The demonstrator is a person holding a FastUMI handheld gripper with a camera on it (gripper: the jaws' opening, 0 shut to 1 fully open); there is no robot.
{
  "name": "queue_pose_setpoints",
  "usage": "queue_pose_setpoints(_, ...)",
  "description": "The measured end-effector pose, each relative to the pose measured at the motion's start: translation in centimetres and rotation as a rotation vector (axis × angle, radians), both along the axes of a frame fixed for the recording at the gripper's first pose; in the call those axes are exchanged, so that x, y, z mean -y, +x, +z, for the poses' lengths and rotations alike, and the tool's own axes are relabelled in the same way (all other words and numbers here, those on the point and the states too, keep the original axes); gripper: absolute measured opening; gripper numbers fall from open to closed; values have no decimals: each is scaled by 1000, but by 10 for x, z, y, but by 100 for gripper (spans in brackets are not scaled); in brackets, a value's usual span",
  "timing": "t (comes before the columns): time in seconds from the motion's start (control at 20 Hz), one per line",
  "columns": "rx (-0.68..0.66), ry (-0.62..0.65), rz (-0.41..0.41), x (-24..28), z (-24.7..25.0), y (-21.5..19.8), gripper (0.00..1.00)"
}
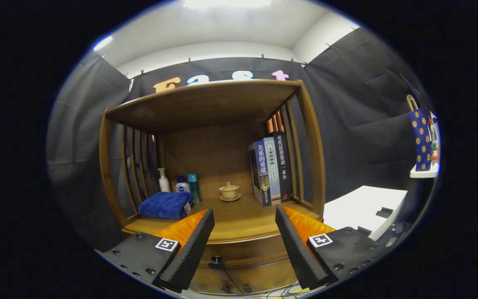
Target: Pull open the drawer, take out the items inside it, and place them on the countertop above the cabinet.
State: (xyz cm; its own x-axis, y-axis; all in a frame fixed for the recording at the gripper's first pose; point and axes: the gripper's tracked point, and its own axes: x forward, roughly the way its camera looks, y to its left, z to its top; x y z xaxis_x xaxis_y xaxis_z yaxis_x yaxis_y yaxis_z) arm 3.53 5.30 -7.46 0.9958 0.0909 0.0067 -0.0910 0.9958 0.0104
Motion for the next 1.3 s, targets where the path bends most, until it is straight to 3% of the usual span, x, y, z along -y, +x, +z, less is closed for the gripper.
queue_pose_setpoints(0.45, -107, -30, 126, -49, -110, 26, 99)
queue_pose_setpoints(0.65, -199, 6, 133, -56, -162, 38, 98)
queue_pose_setpoints(0.9, -254, -38, 121, -53, -211, 57, 98)
queue_pose_setpoints(1.2, -269, -24, 103, -52, -217, 57, 53)
queue_pose_setpoints(1.3, -275, -62, 85, -50, -218, 60, 46)
